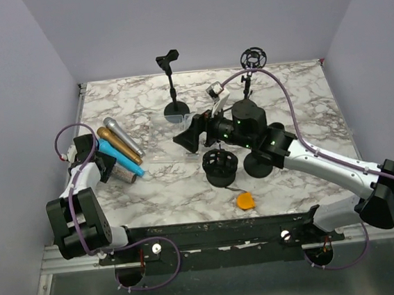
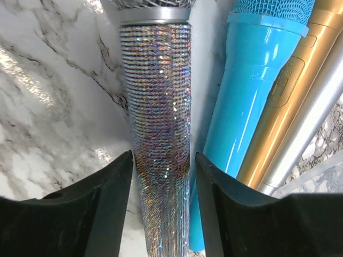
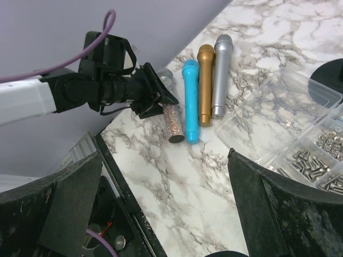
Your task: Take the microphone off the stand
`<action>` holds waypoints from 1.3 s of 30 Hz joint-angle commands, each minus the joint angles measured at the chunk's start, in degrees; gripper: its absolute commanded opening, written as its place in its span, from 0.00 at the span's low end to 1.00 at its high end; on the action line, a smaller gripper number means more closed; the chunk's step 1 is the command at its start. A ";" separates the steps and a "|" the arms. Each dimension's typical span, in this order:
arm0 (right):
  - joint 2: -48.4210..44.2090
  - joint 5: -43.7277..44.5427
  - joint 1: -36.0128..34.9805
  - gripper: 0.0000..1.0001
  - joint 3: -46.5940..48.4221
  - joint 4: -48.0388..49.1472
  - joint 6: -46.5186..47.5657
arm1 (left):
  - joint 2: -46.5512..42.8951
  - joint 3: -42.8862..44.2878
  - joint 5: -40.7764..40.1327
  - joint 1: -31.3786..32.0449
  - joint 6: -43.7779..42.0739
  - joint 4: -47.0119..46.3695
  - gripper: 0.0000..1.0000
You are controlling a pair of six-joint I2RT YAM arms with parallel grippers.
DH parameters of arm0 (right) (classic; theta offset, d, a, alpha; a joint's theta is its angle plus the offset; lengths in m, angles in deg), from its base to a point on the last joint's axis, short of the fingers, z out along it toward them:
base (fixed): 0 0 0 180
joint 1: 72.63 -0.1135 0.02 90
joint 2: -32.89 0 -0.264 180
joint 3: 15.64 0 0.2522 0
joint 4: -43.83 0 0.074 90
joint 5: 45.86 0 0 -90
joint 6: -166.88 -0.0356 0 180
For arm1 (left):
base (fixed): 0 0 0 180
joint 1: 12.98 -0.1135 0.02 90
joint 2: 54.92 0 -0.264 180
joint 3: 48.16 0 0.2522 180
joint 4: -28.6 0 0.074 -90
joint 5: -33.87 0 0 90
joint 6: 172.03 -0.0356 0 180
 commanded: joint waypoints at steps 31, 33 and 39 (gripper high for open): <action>23.39 -9.40 16.89 1.00 22.67 4.55 -20.94 | -20.80 7.49 8.98 6.90 -8.54 -2.65 0.99; 26.38 -8.77 17.45 1.00 25.27 4.68 -22.05 | -20.21 12.73 10.24 9.86 -10.51 -2.95 0.98; 34.91 -6.12 18.79 1.00 32.11 8.31 -28.09 | -14.47 26.02 21.03 15.30 -16.95 -6.95 0.99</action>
